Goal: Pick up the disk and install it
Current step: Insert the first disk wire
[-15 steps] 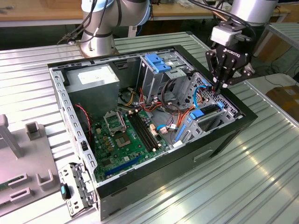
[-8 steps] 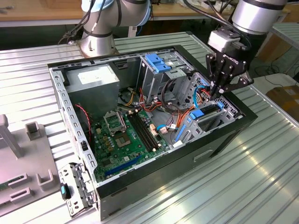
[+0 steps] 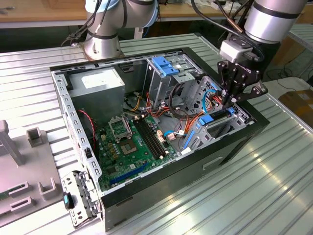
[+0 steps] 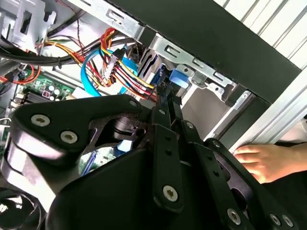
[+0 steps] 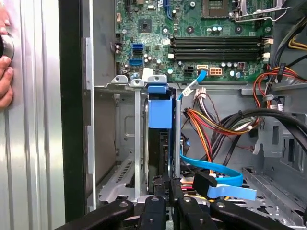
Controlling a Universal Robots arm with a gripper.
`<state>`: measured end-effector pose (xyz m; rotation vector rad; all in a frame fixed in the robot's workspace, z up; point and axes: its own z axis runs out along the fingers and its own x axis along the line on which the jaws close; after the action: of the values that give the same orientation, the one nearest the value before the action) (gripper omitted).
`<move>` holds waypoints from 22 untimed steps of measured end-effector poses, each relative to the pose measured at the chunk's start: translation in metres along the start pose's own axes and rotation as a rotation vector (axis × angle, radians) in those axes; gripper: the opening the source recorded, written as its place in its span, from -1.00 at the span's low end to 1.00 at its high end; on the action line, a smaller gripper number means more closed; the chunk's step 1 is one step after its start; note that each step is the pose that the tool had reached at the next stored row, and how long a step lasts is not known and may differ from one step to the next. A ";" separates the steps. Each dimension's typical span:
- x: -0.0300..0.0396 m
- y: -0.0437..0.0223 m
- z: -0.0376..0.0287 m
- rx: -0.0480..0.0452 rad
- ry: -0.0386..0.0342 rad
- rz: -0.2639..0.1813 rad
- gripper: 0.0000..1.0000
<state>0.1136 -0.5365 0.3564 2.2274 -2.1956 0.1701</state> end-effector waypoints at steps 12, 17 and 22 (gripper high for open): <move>0.0049 0.0109 0.0061 0.0230 -0.0244 0.003 -0.67; 0.0077 0.0118 0.0070 0.0254 -0.0415 -0.019 -0.67; 0.0106 0.0119 0.0073 0.0254 -0.0419 -0.019 -0.67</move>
<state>0.1024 -0.5479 0.3492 2.2845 -2.2049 0.1533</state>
